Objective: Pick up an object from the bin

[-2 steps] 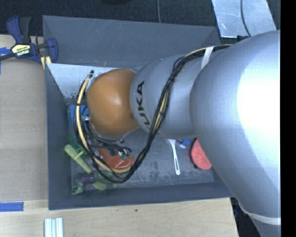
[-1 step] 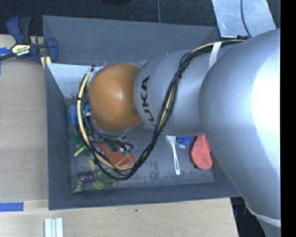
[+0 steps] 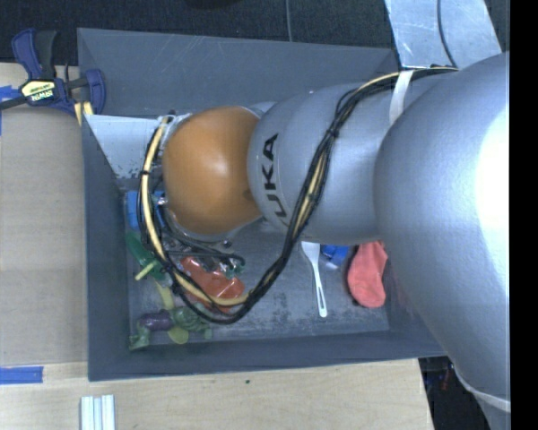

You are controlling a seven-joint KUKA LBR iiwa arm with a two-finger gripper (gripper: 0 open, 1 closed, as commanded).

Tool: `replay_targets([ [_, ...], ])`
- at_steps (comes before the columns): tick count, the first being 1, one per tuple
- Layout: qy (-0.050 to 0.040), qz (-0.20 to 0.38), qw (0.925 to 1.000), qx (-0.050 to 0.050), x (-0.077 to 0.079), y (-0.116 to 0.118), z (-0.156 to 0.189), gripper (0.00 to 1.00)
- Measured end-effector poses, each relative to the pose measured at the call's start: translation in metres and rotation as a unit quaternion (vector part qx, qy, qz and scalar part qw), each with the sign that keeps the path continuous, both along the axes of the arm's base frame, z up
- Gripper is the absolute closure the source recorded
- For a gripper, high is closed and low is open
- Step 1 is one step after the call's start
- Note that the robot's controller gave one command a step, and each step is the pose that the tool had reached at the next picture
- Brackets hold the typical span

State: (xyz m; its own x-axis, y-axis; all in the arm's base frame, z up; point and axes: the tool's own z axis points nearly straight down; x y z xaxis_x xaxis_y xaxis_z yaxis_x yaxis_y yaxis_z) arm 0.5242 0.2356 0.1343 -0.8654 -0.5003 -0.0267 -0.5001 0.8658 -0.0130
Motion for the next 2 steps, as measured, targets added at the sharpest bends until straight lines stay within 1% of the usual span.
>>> replay_targets([
  [2,-0.0008,-0.001,1.0000,0.000,0.000,0.000,0.023,1.00],
])
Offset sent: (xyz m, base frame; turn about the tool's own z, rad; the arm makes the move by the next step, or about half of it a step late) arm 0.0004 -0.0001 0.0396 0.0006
